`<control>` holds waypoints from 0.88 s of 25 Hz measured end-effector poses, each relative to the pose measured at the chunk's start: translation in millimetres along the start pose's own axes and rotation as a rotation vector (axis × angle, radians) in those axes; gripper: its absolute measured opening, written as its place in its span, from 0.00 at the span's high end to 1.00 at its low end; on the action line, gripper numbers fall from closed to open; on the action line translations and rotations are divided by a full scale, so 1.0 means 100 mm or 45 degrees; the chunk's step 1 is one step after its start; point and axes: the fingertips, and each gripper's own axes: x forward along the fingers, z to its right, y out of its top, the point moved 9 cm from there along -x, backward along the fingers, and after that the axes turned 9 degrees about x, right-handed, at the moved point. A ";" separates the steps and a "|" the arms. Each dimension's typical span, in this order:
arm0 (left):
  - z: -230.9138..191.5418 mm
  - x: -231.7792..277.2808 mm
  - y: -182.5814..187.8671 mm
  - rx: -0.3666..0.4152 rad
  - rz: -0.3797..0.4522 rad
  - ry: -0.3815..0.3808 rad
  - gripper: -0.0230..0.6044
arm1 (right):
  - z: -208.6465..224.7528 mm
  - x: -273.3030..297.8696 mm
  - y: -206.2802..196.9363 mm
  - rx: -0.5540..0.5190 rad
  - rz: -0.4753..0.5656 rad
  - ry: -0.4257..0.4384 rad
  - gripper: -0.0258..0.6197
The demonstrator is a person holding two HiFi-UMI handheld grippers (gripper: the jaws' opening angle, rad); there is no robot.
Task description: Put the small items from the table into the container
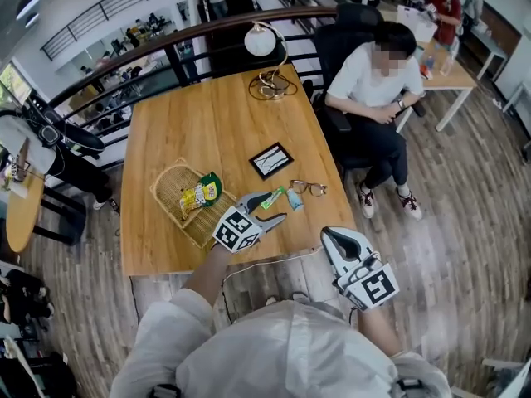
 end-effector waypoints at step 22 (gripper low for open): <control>-0.82 1.44 -1.01 -0.052 -0.895 0.014 0.46 | 0.20 -0.29 -0.22 0.111 -0.083 -0.187 0.94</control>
